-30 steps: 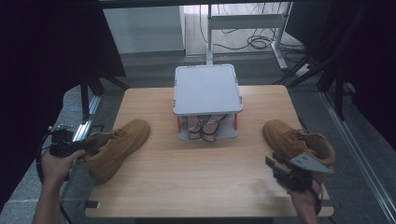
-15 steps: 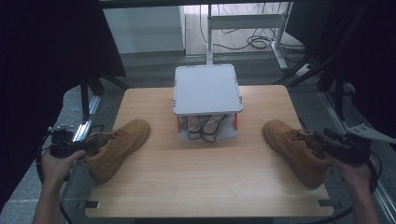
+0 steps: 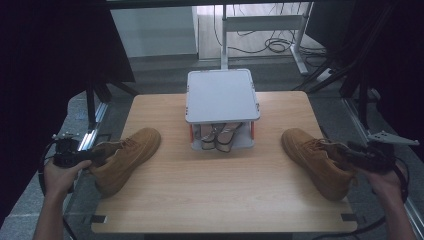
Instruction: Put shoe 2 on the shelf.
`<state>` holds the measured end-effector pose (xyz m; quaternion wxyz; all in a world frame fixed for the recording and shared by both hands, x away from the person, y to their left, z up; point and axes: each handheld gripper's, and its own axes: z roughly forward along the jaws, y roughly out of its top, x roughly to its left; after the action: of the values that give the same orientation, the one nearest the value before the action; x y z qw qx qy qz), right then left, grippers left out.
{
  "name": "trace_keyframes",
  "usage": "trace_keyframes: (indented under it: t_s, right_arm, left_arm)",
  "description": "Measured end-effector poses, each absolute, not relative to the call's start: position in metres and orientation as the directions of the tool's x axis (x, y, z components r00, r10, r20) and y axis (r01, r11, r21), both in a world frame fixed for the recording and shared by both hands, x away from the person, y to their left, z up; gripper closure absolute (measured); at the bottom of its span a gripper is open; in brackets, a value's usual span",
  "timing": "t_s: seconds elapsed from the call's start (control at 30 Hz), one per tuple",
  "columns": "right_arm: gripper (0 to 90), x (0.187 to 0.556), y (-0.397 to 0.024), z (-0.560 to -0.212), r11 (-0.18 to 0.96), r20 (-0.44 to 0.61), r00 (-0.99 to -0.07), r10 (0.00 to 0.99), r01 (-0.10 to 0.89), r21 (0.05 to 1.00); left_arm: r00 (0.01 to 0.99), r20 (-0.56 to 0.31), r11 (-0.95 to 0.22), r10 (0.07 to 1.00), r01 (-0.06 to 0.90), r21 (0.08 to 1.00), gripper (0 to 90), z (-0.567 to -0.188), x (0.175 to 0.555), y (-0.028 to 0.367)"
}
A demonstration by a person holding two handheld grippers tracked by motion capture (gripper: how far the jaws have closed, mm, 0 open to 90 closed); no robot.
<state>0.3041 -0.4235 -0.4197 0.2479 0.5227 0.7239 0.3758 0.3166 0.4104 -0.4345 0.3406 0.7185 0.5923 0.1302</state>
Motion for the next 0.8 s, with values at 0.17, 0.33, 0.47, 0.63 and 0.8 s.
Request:
trace_keyframes:
  t_s: [0.17,0.33,0.47,0.63,0.8]
  right_arm:
    - [54.4,0.314,-0.420,-0.422,0.211,0.018,-0.342,0.940,0.620,0.756]
    - [61.4,0.324,-0.413,-0.425,0.254,-0.018,-0.336,0.942,0.674,0.694]
    - [68.8,0.328,-0.407,-0.428,0.267,-0.050,-0.317,0.947,0.693,0.670]
    - [74.2,0.329,-0.408,-0.428,0.246,-0.033,-0.302,0.953,0.703,0.667]
    - [76.0,0.329,-0.409,-0.429,0.232,-0.022,-0.295,0.955,0.703,0.672]
  left_arm:
    - [0.266,-0.222,-0.065,0.938,0.764,0.642,63.2,-0.434,0.318,0.411]
    - [0.272,-0.221,-0.075,0.937,0.771,0.633,58.6,-0.434,0.321,0.411]
    - [0.283,-0.233,-0.088,0.930,0.789,0.608,55.4,-0.435,0.323,0.411]
    - [0.279,-0.233,-0.095,0.932,0.806,0.584,60.2,-0.435,0.325,0.409]
    - [0.253,-0.220,-0.088,0.942,0.819,0.567,71.1,-0.434,0.326,0.407]
